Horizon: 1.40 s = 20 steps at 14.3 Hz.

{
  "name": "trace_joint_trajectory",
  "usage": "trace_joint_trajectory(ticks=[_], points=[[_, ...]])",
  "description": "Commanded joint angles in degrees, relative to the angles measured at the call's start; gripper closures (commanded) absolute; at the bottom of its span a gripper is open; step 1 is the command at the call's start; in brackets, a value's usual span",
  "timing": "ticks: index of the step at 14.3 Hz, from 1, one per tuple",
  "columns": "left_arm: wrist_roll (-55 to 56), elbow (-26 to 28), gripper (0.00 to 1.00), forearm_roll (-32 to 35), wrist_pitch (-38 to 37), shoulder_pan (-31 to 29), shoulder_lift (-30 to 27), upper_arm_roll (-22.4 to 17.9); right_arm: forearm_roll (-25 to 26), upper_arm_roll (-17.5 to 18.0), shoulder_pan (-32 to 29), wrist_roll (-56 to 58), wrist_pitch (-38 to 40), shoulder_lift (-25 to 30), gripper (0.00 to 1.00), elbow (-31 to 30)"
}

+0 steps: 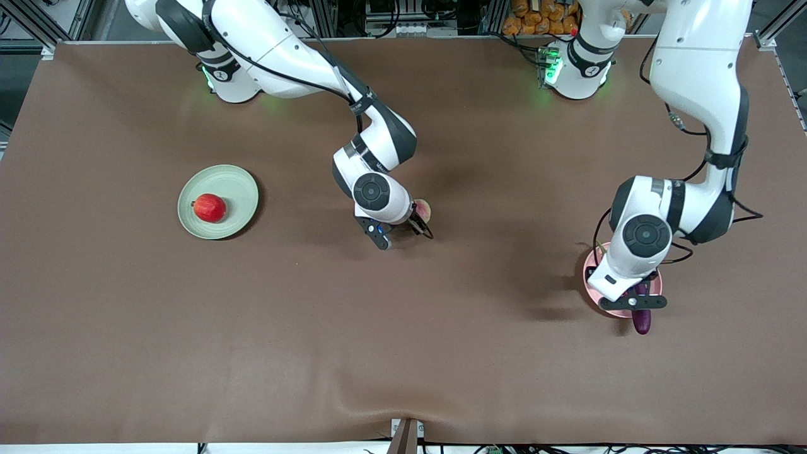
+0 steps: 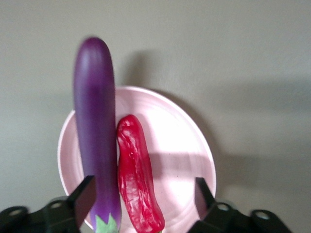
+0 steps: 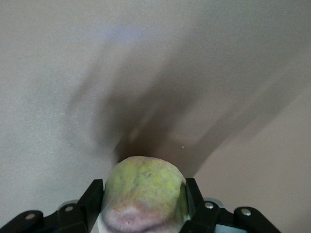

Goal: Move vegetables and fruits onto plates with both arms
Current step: 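Carry the peach to the green plate while the left gripper withdraws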

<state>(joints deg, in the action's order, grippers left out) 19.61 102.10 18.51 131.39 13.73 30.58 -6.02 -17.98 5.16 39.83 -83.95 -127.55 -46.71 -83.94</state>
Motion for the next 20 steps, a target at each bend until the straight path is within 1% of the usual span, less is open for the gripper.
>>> trace_joint_trajectory(ticks=[1, 2, 3, 4, 5, 7, 9, 10, 11, 12, 13, 15, 17, 19, 20], points=[[0.34, 1.26, 0.0, 0.47, 0.0, 0.24, -4.38, 0.57, -1.09, -0.33, -1.41, -0.25, 2.03, -0.14, 1.0, 2.99], [0.35, 1.26, 0.0, 0.47, -0.08, 0.41, -5.52, 0.66, -0.83, -0.33, -3.33, 0.28, 6.14, 0.56, 1.0, 3.87], [0.43, 1.26, 0.0, 0.47, -0.17, 0.16, -6.57, 1.44, -0.56, -0.41, -5.27, 1.67, 12.01, 1.18, 1.0, 5.79], [0.43, 1.35, 0.0, 0.47, -0.52, -0.2, -7.89, 2.15, -0.48, -0.5, -7.55, 6.65, 18.68, 2.23, 1.0, 7.2], [-0.09, 1.27, 0.0, 0.47, -2.35, -0.29, -9.29, 2.33, -0.47, -0.59, -9.92, 12.53, 23.96, 4.24, 1.0, 7.22], [-0.97, 1.26, 0.0, -0.05, -5.87, -0.29, -12.37, 2.59, -0.3, -0.77, -15.45, 21.16, 31.8, 7.41, 1.0, 6.6], [-6.48, 1.18, 0.0, -4.25, -8.68, -0.37, -14.75, 2.68, 0.14, -0.85, -20.82, 30.55, 36.22, 10.66, 1.0, 3.81], [-9.73, 1.18, 0.0, -7.49, -10.18, -1.07, -16.06, 2.51, 1.79, -0.85, -23.63, 37.74, 36.5, 13.28, 1.0, -0.21], [-12.63, 1.09, 0.0, -10.83, -11.5, -2.99, -17.47, 2.68, 4.94, -0.85, -25.22, 44.34, 35.98, 16.44, 1.0, -4.69], [-15.27, 1.09, 0.0, -13.65, -13.16, -3.71, -18.7, 2.68, 8.46, -0.85, -26.54, 48.67, 35.19, 18.82, 1.0, -8.39], [-18.0, 0.74, 0.0, -15.5, -15.79, -4.32, -20.1, 2.51, 10.84, -0.85, -27.77, 51.32, 34.66, 20.24, 1.0, -11.13], [-19.87, -1.27, 0.0, -15.61, -22.38, -4.86, -21.87, 2.51, 12.53, -0.85, -31.2, 56.32, 33.86, 21.48, 1.0, -14.04], [-19.87, -4.87, 0.0, -15.7, -29.32, -4.86, -22.84, 2.42, 12.8, -0.85, -34.98, 63.01, 33.34, 21.75, 1.0, -16.07], [-19.87, -7.78, 0.0, -15.79, -35.74, -5.47, -24.07, 1.55, 13.67, -0.85, -36.57, 65.92, 30.71, 22.8, 1.0, -19.83], [-19.35, -7.7, 0.0, -15.53, -37.16, -6.86, -25.21, 1.54, 14.81, -0.85, -37.36, 68.37, 29.48, 23.32, 1.0, -21.59]])
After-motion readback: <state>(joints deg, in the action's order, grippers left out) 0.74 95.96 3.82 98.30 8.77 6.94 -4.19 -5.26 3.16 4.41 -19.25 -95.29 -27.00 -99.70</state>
